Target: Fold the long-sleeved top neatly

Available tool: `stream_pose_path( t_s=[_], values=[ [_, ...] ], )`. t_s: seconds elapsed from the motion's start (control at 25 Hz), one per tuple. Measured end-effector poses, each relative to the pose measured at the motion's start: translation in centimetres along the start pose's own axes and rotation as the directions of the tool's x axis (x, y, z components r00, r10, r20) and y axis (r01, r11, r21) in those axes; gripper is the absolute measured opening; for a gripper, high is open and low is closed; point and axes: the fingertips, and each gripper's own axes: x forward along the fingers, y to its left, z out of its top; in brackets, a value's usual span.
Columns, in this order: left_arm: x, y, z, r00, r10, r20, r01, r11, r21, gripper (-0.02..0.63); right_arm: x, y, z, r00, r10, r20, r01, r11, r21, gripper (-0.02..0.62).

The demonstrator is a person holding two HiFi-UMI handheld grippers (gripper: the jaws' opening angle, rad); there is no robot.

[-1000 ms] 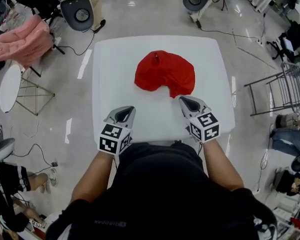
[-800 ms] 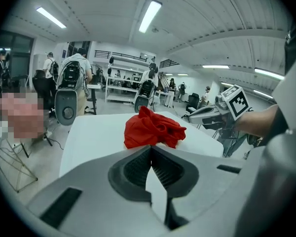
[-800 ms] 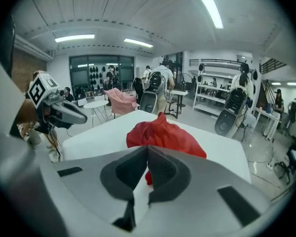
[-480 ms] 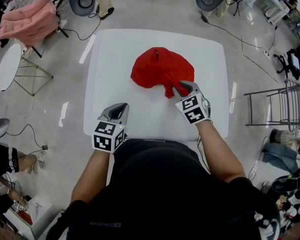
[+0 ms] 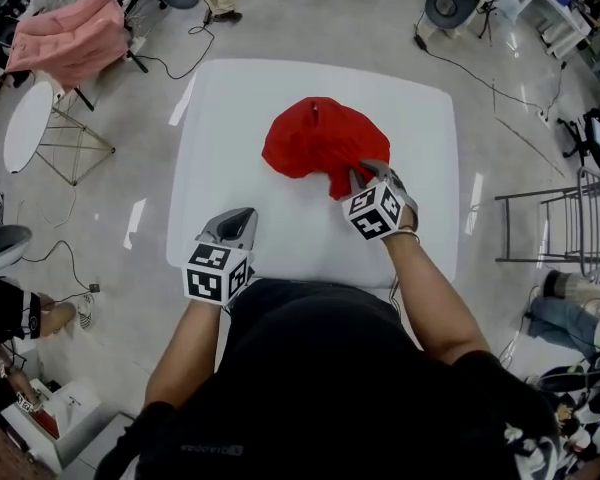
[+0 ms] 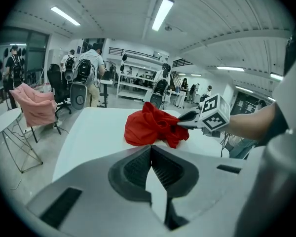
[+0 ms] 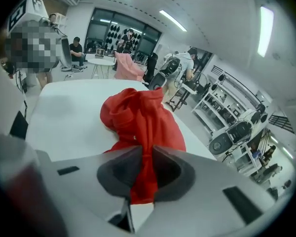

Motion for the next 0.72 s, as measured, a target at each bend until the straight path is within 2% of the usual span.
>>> stream_pose_path(
  t_s=[0.16, 0.28, 0.36, 0.56, 0.72],
  values=[
    [0.1, -0.1, 0.3, 1.000, 0.000, 0.000, 0.000, 1.000, 0.002, 0.005, -2.2, -2.9, 1.1, 0.996, 0.004, 0.087, -0.015, 0.992, 0.128, 0.052],
    [0.3, -0.2, 1.1, 1.000, 0.000, 0.010, 0.000, 1.000, 0.018, 0.005, -4.9, -6.7, 2.8, 0.982, -0.018, 0.186, -0.031, 0.966, 0.257, 0.050],
    [0.5, 0.1, 1.8, 1.000, 0.001, 0.019, -0.001, 1.000, 0.026, 0.005, -6.7, -9.8, 4.4, 0.968, -0.052, 0.245, -0.025, 0.953, 0.303, 0.049],
    [0.6, 0.2, 3.0, 0.999, 0.002, 0.042, -0.004, 0.999, 0.054, 0.005, -11.6, -15.8, 8.2, 0.928, -0.145, 0.343, 0.040, 0.955, 0.295, 0.048],
    [0.9, 0.1, 4.5, 0.998, 0.004, 0.059, -0.010, 0.996, 0.089, 0.005, -15.0, -18.9, 11.4, 0.900, -0.174, 0.400, 0.076, 0.965, 0.249, 0.048]
  ],
)
